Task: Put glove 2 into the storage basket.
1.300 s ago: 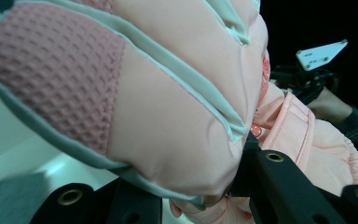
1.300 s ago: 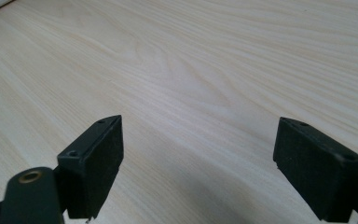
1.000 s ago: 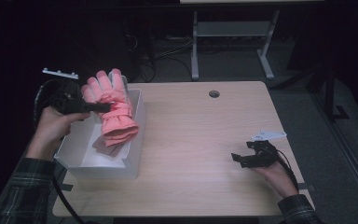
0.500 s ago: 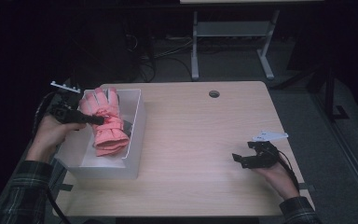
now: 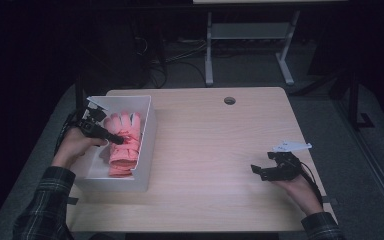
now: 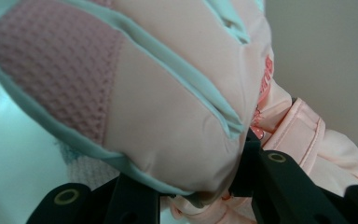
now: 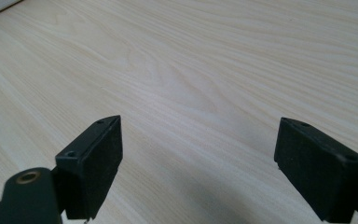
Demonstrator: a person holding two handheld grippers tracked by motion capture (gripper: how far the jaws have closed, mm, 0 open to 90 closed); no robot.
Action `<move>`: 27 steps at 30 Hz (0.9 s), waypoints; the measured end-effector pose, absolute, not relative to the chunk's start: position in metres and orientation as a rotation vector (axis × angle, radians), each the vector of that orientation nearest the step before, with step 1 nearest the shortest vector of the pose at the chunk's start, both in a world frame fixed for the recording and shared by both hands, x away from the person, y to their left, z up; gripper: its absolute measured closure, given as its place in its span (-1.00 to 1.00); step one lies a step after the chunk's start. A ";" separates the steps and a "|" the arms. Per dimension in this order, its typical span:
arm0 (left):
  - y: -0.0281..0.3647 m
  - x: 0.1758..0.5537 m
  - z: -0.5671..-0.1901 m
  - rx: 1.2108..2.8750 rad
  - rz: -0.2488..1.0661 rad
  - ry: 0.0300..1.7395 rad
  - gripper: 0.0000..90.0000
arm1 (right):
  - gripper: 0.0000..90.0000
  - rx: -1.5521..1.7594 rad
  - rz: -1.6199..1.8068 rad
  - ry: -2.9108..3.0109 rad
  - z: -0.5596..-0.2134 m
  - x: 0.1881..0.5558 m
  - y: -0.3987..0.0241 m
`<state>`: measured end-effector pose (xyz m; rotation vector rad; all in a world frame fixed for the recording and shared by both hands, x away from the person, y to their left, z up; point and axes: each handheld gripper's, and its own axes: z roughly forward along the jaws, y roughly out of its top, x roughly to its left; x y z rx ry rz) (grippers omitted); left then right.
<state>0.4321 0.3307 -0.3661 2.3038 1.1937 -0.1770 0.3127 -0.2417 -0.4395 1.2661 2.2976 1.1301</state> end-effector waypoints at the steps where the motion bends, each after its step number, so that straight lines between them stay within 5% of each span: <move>1: 0.329 0.433 -0.367 2.299 -0.187 1.193 0.52 | -0.67 1.266 1.130 2.298 -0.439 0.313 -0.242; 11: 0.322 0.447 -0.392 2.232 -0.201 1.228 0.17 | -0.67 1.263 1.131 2.301 -0.439 0.312 -0.241; 18: 0.333 0.442 -0.372 2.182 -0.101 1.278 -0.47 | -0.67 1.257 1.132 2.303 -0.439 0.313 -0.240; 27: 0.338 0.429 -0.347 2.143 0.000 1.233 -0.61 | -0.67 1.248 1.137 2.301 -0.439 0.312 -0.241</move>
